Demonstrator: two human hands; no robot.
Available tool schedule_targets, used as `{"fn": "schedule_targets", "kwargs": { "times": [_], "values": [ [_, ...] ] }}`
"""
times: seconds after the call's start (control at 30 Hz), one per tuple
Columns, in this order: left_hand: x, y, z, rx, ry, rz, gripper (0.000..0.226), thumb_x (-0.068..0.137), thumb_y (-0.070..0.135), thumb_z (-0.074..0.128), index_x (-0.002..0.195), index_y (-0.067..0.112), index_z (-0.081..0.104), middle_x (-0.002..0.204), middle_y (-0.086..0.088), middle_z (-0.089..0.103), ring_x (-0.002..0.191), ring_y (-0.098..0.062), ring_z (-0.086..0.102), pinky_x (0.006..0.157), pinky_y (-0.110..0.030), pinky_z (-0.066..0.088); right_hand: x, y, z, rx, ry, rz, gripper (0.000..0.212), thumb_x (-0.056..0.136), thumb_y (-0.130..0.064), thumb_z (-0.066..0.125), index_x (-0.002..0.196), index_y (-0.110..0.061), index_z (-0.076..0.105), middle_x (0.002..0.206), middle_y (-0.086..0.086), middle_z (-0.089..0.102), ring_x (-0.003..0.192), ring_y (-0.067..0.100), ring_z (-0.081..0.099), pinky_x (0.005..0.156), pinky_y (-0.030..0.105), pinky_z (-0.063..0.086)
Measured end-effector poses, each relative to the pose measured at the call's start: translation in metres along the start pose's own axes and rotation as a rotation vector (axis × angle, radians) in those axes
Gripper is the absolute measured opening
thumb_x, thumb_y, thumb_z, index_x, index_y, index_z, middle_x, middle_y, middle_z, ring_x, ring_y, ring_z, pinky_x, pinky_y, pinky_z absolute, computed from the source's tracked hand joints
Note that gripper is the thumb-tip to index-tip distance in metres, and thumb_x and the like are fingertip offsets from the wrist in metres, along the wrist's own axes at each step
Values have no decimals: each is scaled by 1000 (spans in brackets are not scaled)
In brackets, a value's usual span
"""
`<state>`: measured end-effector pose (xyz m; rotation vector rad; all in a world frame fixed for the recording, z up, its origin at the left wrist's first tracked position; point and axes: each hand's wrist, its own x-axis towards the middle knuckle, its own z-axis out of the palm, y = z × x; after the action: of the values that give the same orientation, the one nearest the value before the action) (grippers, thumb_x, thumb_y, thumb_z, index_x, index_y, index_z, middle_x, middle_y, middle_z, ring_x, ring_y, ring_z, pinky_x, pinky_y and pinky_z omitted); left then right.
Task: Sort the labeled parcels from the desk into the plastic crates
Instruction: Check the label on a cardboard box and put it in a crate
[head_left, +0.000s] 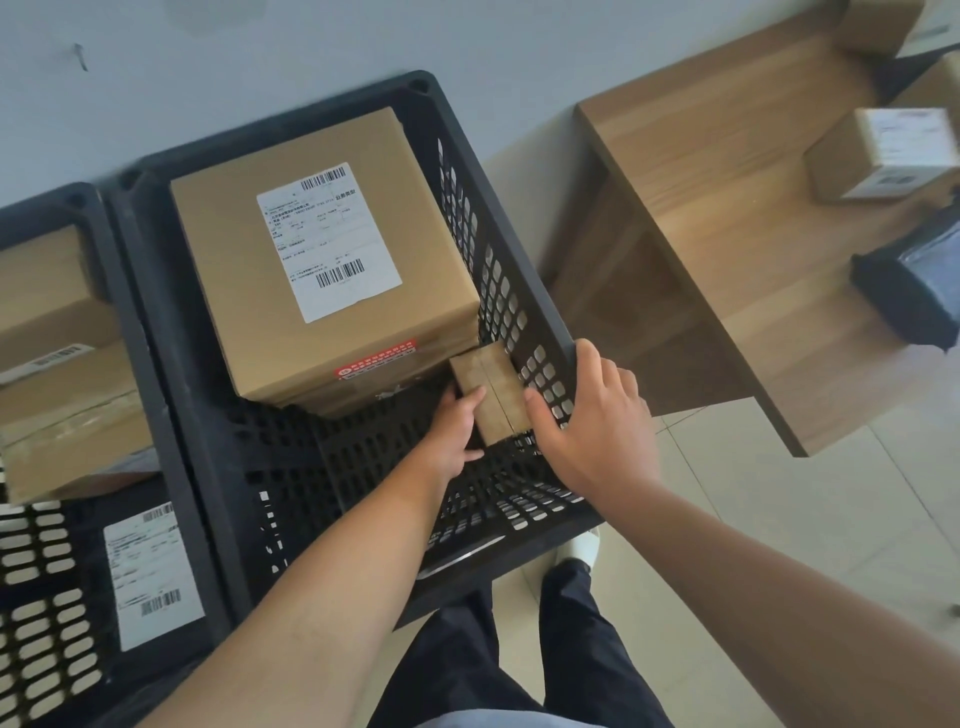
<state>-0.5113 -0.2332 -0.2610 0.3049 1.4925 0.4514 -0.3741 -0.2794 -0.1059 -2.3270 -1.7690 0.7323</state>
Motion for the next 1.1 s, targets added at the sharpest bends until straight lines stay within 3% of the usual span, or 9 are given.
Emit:
{"fn": "schedule_targets", "kwargs": {
  "times": [0.17,0.37,0.53,0.6,0.7,0.8,0.87,0.93,1.1],
  "values": [
    [-1,5,4,215,45,40,60,107,47,48,161,30,26,159,-1,42,144,-31,43,111,-61,43,0,1,1,-8,10,-8,69,97,-60,50,151,-23,30,147,1,53,133,27,49,109,52,47],
    [-1,11,-4,74,20,24,54,103,36,59,151,22,39,151,-6,50,126,-28,52,108,-60,46,-2,1,1,25,28,-9,67,98,-59,50,151,-21,33,143,2,56,130,26,50,107,51,48],
    [-7,13,-11,190,84,57,68,100,40,62,158,19,34,158,-4,44,140,-28,46,104,-49,45,-3,3,-1,80,27,3,63,99,-58,50,149,-22,36,143,0,56,129,25,51,107,52,49],
    [-14,11,-15,400,178,139,65,99,34,63,156,15,40,157,-7,47,141,-29,48,110,-45,45,-3,2,-1,87,31,4,62,99,-58,49,148,-23,37,142,0,56,128,25,51,107,53,49],
    [-28,11,-21,831,370,480,35,97,14,61,132,14,62,137,-6,64,126,-28,59,101,-38,50,-3,3,-1,76,39,1,61,99,-59,48,147,-23,38,141,1,57,127,25,52,106,54,49],
    [-39,21,-20,1319,150,814,55,91,-4,54,142,16,54,152,-10,48,142,-33,42,114,-43,38,-1,4,0,61,46,-9,60,100,-58,46,147,-21,39,140,2,58,127,27,52,106,55,48],
    [-38,27,-15,1687,-27,860,78,93,-6,53,161,25,29,170,-13,18,156,-36,15,126,-47,20,-1,5,1,57,55,-11,60,100,-57,47,147,-20,40,140,4,58,128,28,52,106,54,48],
    [-33,30,-13,1906,-100,851,83,100,-1,49,165,30,9,173,-11,1,159,-35,3,127,-49,12,0,5,3,61,62,-5,61,100,-56,47,148,-20,40,140,4,58,129,28,51,107,54,47],
    [-22,30,-14,2017,-33,1008,68,106,13,46,164,28,14,171,-9,16,154,-32,20,119,-46,29,1,6,5,66,60,1,63,100,-57,48,150,-20,39,143,3,57,131,27,51,108,54,47]
  ]
}}
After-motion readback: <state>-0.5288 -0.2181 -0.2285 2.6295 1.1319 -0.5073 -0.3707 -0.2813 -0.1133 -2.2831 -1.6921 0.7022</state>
